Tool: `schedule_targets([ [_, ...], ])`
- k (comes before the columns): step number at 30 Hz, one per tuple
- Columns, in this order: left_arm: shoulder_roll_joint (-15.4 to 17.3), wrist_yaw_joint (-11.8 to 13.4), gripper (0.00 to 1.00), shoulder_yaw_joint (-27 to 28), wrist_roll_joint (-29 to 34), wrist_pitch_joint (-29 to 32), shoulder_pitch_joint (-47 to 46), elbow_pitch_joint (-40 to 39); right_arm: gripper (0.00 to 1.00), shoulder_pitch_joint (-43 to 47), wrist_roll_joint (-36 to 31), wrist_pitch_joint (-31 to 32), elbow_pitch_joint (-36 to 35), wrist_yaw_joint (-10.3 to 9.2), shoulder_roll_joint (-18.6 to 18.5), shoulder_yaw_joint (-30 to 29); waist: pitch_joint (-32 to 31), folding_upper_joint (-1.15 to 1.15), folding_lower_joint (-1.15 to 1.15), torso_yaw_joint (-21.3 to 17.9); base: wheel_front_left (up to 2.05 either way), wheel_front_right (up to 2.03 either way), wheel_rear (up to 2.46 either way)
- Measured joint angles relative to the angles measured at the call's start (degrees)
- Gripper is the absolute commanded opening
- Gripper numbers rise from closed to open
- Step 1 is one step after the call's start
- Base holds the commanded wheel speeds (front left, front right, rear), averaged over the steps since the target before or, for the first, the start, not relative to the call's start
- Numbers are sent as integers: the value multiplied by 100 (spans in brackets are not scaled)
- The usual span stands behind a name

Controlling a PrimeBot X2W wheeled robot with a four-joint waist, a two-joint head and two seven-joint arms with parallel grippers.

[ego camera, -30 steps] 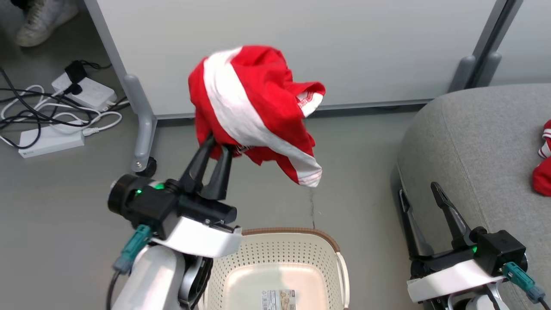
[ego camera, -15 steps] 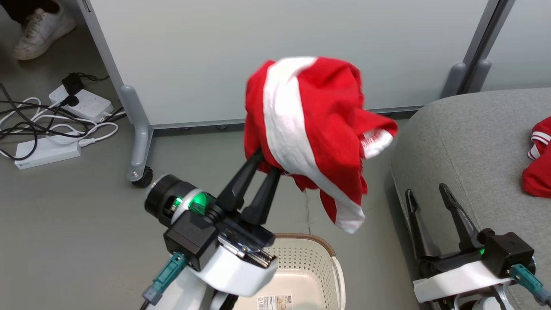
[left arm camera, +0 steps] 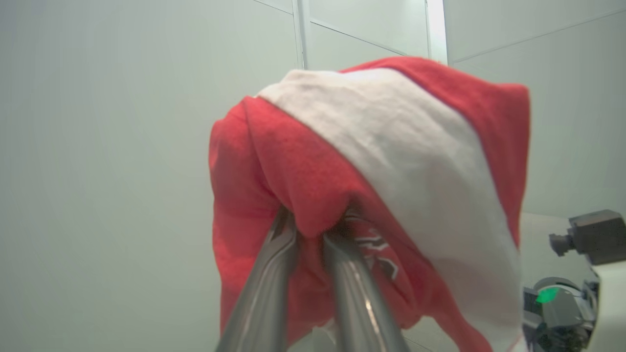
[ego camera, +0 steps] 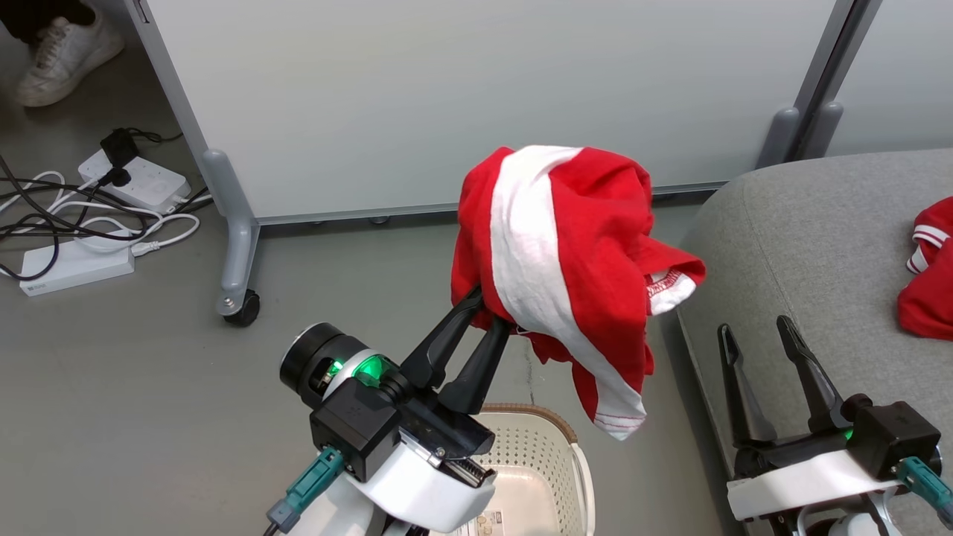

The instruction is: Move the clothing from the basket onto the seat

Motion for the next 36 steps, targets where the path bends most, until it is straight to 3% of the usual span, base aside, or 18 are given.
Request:
schedule_targets([
  [8, 0, 4, 0, 62, -7, 0, -12, 44, 100, 7, 146, 0, 31, 0, -185, 156, 30, 0, 0, -30, 0, 0, 0],
  [15, 2, -5, 0, 178, 56, 0, -18, 255, 100, 279, 967, 0, -910, 0, -1198, 1433, 61, 0, 0, -46, 0, 0, 0],
  [17, -1, -30, 0, 196, 96, 0, -18, 294, 100, 354, 1012, 0, -1295, 0, -1534, 1714, 69, 0, 0, -63, 0, 0, 0],
  [20, -1, -55, 0, 216, 156, 0, -18, 378, 100, 380, 947, 0, -1807, -2, -1758, 1942, 87, 0, 0, -89, 0, 0, 0],
  [26, -1, -101, 0, 193, 167, 0, -17, 475, 100, 358, 690, 0, -2218, 0, -1794, 2146, 98, 0, 0, -139, 0, 0, 0],
  [36, 0, -177, 0, -62, 252, 0, -20, 650, 100, 18, 219, 0, -2035, 0, -1823, 2348, 99, 0, 0, -81, 0, 0, 0],
])
